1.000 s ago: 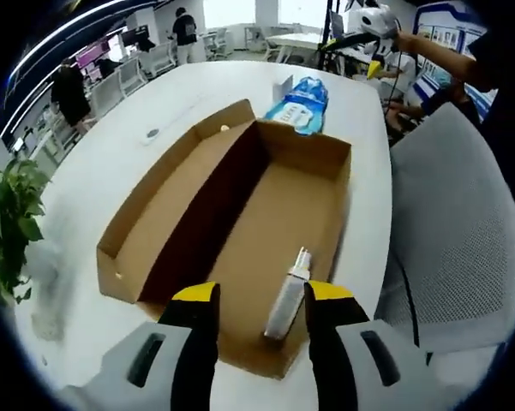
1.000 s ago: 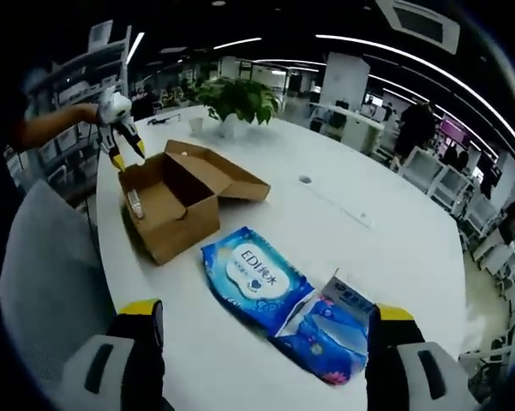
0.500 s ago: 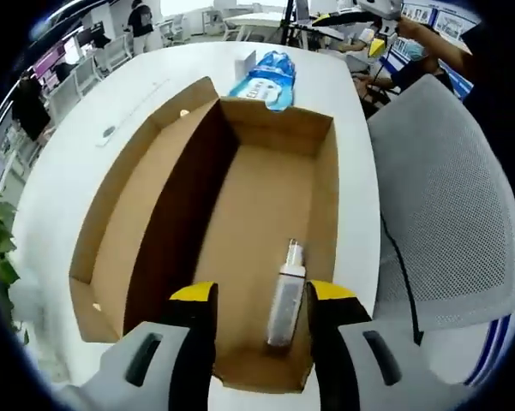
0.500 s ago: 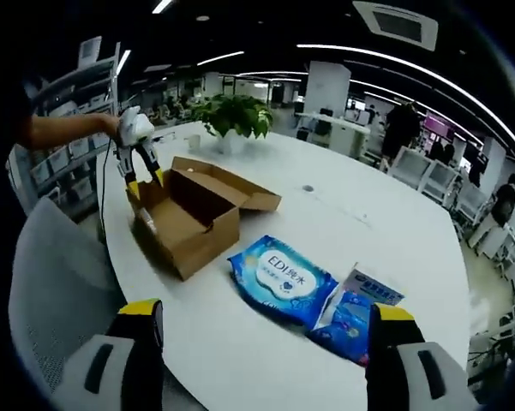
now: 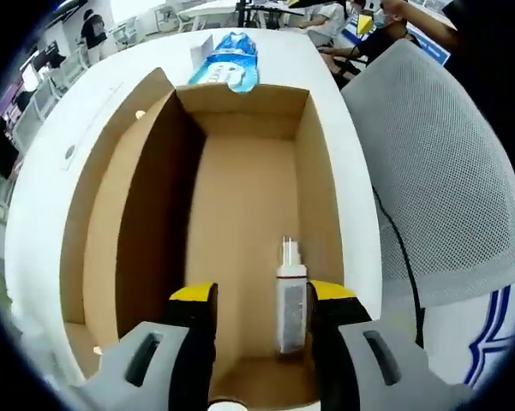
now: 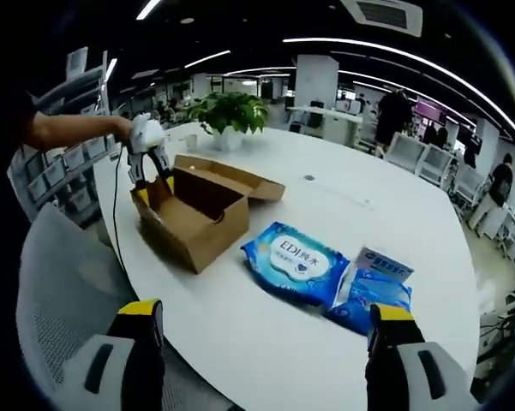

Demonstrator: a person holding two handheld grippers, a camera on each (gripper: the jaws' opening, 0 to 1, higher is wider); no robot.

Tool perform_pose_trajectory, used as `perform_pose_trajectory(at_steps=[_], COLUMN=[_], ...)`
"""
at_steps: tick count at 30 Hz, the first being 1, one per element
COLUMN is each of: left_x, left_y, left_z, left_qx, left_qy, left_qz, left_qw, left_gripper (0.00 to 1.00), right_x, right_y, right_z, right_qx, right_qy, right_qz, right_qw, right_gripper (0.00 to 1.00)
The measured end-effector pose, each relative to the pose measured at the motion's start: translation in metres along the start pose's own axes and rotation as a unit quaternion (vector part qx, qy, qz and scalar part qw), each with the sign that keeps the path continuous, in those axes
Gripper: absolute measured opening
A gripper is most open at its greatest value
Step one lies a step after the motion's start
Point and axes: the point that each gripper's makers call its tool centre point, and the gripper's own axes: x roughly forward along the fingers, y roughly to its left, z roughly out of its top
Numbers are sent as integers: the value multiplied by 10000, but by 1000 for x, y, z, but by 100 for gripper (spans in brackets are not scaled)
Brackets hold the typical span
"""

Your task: Operate the shoe box by opening the lid, removing the specified soft item, and placing it in the target area until the item is outside and the box remains undamaged.

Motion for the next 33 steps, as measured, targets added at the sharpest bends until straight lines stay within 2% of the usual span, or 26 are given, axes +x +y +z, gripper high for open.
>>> perform_pose_trajectory(at_steps=[6, 8, 13, 18, 25, 33], left_x=[7, 9, 16, 23, 31, 29], left_y=[0, -2, -6, -11, -11, -12], left_z=[-9, -12, -8, -19, -20, -20], left_qx=[141, 199, 181, 286, 113, -39], left_qy=[245, 314, 231, 446, 339, 179], left_qz=[-166, -228, -333, -492, -428, -332], left_qw=[9995, 9990, 9990, 9974, 9984, 9993], left_gripper=[41, 42, 41, 36, 34, 30], right_x=[-4, -3, 0, -1, 3, 11], right_y=[9, 10, 8, 6, -2, 2], right_z=[7, 5, -5, -8, -14, -11], right_qx=[-94, -112, -48, -52, -38, -11], right_qy=[-140, -104, -18, 38, 121, 75], right_qz=[36, 26, 11, -31, -96, -16], right_qw=[9999, 9999, 10000, 10000, 9999, 10000], right_gripper=[100, 100, 100, 100, 100, 100])
